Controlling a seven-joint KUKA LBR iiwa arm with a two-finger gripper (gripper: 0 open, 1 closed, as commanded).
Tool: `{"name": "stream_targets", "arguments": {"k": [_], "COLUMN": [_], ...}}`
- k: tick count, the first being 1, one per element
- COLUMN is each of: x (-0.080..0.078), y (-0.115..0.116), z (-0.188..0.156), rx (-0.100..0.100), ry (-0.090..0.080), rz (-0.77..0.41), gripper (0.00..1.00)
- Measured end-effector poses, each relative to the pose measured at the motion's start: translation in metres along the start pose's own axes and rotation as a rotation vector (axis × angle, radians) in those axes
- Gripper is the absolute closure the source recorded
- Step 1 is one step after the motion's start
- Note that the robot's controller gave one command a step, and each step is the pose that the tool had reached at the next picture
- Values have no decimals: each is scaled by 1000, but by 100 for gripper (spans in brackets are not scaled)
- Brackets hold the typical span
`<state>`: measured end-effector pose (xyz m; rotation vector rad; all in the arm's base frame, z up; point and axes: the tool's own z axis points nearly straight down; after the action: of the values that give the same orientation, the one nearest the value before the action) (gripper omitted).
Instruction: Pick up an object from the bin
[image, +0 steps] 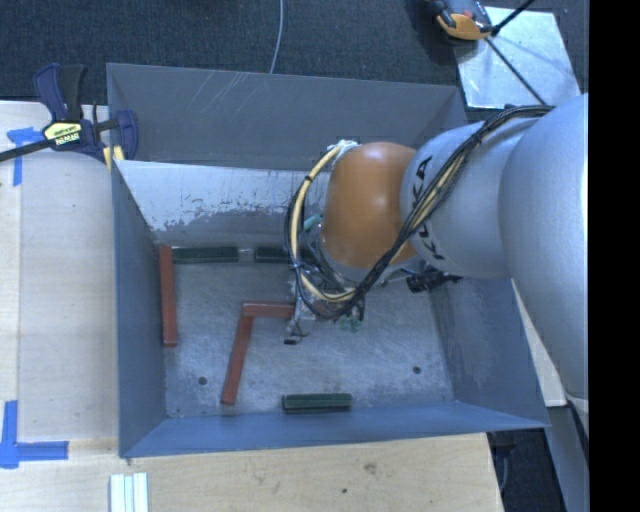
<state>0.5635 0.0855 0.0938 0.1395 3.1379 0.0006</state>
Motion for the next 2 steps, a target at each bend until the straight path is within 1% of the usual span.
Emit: {"name": "stream_targets", "arguments": {"k": [1,2], "x": [-1,1], "y": [0,0], "z": [-8,-16], "rx": [-1,1], "ry": [-4,3], "rz": [0,0], "gripper": [100,100]}}
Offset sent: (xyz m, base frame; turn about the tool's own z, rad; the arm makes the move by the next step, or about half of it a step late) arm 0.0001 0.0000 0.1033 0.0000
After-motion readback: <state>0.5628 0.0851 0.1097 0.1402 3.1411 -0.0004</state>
